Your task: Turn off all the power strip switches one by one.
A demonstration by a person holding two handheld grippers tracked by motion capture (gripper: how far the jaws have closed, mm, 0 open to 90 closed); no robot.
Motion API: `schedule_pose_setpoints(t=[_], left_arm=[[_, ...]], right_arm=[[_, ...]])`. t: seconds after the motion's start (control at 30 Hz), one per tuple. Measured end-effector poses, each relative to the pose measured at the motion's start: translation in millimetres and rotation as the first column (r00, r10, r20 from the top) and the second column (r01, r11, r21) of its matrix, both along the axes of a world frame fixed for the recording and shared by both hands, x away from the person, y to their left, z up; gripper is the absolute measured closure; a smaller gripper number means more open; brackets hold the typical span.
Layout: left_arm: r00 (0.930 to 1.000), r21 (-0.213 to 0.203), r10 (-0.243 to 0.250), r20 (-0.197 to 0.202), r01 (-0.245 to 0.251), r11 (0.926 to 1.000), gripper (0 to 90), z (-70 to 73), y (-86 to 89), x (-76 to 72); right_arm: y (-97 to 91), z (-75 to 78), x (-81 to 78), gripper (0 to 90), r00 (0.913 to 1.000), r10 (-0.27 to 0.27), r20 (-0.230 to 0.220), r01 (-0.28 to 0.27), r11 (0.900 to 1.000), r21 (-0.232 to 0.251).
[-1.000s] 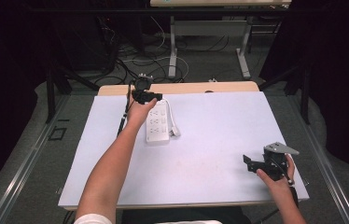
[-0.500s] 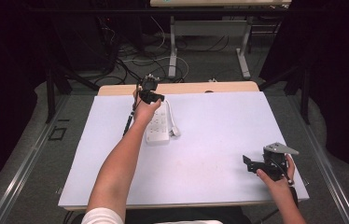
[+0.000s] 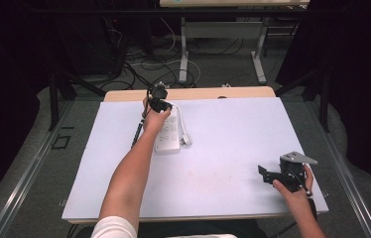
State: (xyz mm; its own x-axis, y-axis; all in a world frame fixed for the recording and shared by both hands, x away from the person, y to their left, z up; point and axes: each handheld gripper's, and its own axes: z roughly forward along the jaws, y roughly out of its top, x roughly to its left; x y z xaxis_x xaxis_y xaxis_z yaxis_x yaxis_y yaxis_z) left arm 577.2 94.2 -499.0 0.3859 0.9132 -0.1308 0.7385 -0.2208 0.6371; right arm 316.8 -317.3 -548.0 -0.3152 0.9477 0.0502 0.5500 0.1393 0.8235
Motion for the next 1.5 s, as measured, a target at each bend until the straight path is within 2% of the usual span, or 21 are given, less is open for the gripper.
schedule_pose_setpoints(t=[0.23,0.43,0.7,0.97,1.03,1.17,1.27,1.3,1.4,1.5], left_arm=[[0.9996,0.008,0.019,-0.02,-0.018,0.9998,90.0,-10.6,0.8,10.4],[0.9993,0.015,0.025,-0.027,-0.024,0.9996,90.0,-13.5,-1.5,16.8],[0.9992,0.051,0.029,-0.028,-0.028,0.9983,90.0,-17.8,-7.5,24.6],[0.9989,0.057,0.035,-0.029,-0.034,0.9978,90.0,-22.0,-9.1,27.2],[0.9992,0.07,0.028,-0.028,-0.026,0.9972,90.0,-21.6,-9.5,27.1],[0.9983,0.053,0.045,-0.037,-0.043,0.9977,90.0,-21.8,-10.1,27.0],[0.999,0.066,0.036,-0.026,-0.034,0.9973,90.0,-21.5,-9.2,27.1],[0.9992,0.084,0.036,-0.017,-0.034,0.9959,90.0,-21.5,-9.1,27.1],[0.9984,0.047,0.052,-0.023,-0.051,0.9976,90.0,-22.7,-8.0,27.7],[0.999,0.064,0.04,-0.018,-0.039,0.9972,90.0,-22.6,-7.5,28.8]], right_arm=[[0.2,-0.1,-0.8,9.0,1.0,-0.007,-0.007,0.007,0.9999,0.007],[-0.5,-0.3,-1.3,9.0,0.9999,-0.008,-0.011,0.008,0.9999,0.009],[-1.4,0.6,-2.5,9.0,1.0,-0.009,-0.003,0.009,0.9999,0.005],[-2.7,-0.2,-2.8,9.0,1.0,0.002,-0.006,-0.002,1.0,0.009],[-2.6,-1.1,-2.3,9.0,1.0,-0.004,-0.007,0.004,1.0,0.009],[-1.9,-0.5,-2.2,9.0,1.0,0.005,-0.004,-0.005,1.0,0.006],[-1.3,-0.4,-2.3,9.0,1.0,0.008,-0.005,-0.008,1.0,0.006],[-1.3,-0.4,-2.3,9.0,1.0,0.008,-0.005,-0.008,1.0,0.006],[-1.0,-0.7,-2.3,9.0,0.9999,0.009,-0.008,-0.009,0.9999,0.005],[-1.7,-0.7,-2.3,9.0,1.0,0.006,-0.007,-0.006,1.0,0.004]])
